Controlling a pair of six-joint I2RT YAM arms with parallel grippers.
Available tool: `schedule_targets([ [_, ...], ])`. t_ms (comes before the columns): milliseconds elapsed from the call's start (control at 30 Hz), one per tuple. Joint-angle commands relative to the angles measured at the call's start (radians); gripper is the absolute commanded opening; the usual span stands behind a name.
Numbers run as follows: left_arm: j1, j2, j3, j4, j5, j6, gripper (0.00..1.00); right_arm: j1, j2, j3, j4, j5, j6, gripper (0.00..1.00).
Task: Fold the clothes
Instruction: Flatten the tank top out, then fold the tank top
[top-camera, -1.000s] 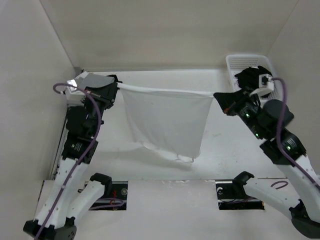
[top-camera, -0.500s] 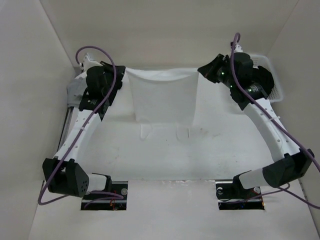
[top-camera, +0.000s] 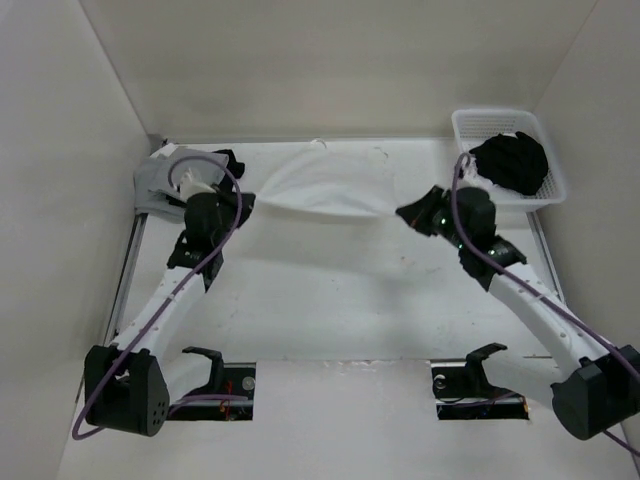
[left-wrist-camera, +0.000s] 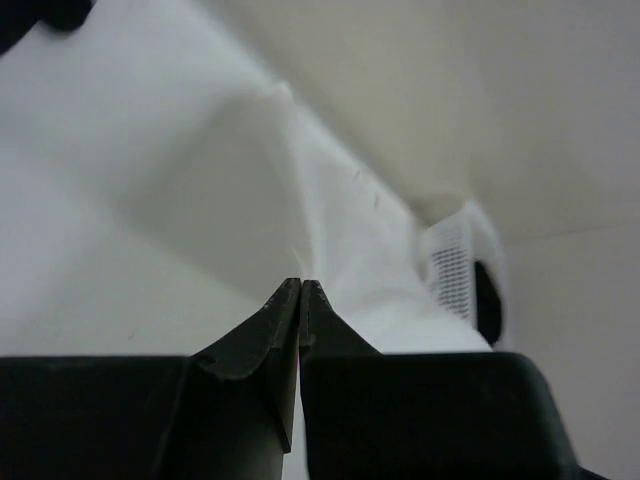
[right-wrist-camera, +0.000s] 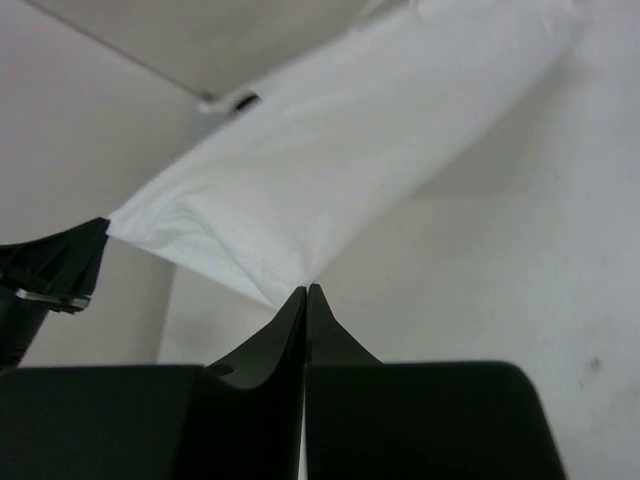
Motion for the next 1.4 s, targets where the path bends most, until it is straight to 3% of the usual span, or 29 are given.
schedule_targets([
  [0,-0.006,-0.068,-0.181,-0.002,-0.006,0.004,0.01,0.051,-0.066,-0.239,0.091,0.025,0.071,0.01],
  [133,-0.015,-0.166,-0.384,-0.052,0.018,0.032,0.01,0.139,-0.17,-0.473,0.13,0.051,0.137,0.01],
  [267,-0.027,-0.334,-0.495,-0.221,0.026,0.037,0.01,0.272,-0.325,-0.638,0.087,0.112,0.236,0.01],
  [433,-0.03,-0.545,-0.527,-0.425,0.009,0.024,0.01,0.416,-0.495,-0.697,-0.074,0.184,0.331,0.01],
  [533,-0.02,-0.57,-0.497,-0.439,-0.002,0.023,0.01,0.432,-0.515,-0.673,-0.126,0.21,0.325,0.01],
  [667,-0.036,-0.437,-0.414,-0.309,-0.019,0.023,0.01,0.357,-0.434,-0.587,-0.103,0.198,0.237,0.02],
  [1000,-0.138,0.086,-0.078,0.043,-0.124,0.023,0.01,0.086,-0.13,-0.328,0.018,0.157,0.056,0.01],
  [1200,-0.147,0.413,0.192,0.081,-0.155,0.035,0.01,-0.08,0.009,-0.226,0.095,0.091,0.048,0.01],
  [1367,-0.142,0.653,0.407,0.044,-0.147,0.064,0.02,-0.191,0.219,-0.119,0.156,0.034,0.045,0.02],
])
